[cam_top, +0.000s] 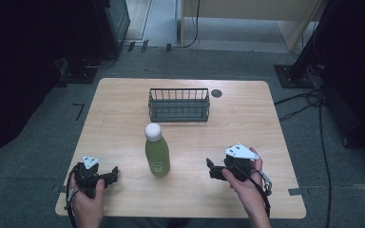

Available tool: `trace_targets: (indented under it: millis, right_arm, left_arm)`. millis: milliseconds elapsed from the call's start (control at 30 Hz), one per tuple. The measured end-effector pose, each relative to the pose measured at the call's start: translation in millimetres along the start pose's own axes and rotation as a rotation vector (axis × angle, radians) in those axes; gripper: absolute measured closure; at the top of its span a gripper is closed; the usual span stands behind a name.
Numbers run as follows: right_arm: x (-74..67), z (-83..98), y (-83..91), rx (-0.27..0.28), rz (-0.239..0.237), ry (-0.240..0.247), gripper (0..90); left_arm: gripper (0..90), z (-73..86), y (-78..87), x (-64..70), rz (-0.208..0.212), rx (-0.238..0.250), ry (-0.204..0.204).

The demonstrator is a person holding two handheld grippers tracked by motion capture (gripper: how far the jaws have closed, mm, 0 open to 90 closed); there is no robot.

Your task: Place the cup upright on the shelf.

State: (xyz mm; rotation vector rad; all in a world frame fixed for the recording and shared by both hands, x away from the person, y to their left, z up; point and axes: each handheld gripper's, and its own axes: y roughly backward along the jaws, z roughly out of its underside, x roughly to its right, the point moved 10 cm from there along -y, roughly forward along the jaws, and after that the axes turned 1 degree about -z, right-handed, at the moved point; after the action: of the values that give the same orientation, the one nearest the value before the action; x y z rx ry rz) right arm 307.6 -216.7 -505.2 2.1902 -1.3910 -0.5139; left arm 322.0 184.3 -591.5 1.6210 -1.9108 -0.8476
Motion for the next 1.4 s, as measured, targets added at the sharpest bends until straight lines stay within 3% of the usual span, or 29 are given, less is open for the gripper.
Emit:
trace_targets:
  millis: [1400]
  right_arm:
    - [-85.5, -21.2, -20.0, 0.021, -0.165, 0.083, 6.9]
  left_arm:
    - [0.0, 0.0, 0.0, 0.0, 0.0, 0.0, 0.001]
